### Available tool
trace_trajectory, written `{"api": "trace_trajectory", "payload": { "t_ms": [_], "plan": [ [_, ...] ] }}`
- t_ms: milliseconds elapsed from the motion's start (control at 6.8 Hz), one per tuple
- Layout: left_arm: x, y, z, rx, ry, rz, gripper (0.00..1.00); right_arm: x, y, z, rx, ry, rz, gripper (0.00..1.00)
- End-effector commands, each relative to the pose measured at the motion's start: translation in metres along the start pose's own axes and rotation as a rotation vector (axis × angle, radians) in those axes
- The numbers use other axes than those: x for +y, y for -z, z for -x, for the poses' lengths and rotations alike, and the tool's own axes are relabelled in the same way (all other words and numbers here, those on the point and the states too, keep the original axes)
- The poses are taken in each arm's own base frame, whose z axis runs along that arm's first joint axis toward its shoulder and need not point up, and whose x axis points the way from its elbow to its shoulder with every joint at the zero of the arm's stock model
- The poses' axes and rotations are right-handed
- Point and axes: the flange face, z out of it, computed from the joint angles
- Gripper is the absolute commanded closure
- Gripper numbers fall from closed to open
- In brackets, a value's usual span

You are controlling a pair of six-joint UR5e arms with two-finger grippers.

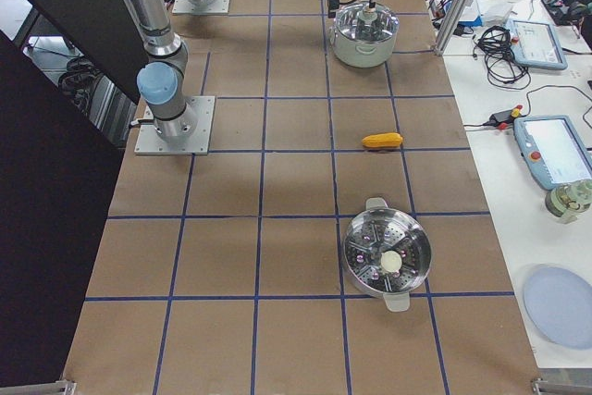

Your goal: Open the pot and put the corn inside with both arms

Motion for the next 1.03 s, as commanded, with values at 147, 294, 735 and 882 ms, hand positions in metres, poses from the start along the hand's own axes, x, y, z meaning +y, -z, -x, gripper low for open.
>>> {"api": "trace_trajectory", "payload": {
  "t_ms": [147, 294, 735, 882],
  "plan": [
    [-0.001, -0.013, -0.004, 0.002, 0.001, 0.008, 0.0, 0.0, 0.0, 0.0, 0.001, 0.0, 0.0, 0.0],
    [-0.005, -0.02, -0.005, 0.007, 0.002, -0.003, 0.0, 0.0, 0.0, 0.0, 0.001, 0.002, 0.0, 0.0],
    [-0.004, -0.031, -0.007, 0.004, -0.002, 0.006, 0.7, 0.0, 0.0, 0.0, -0.001, 0.0, 0.0, 0.0],
    [-0.005, -0.028, -0.007, 0.007, -0.004, 0.001, 0.86, 0.0, 0.0, 0.0, -0.001, 0.0, 0.0, 0.0]
  ]
}}
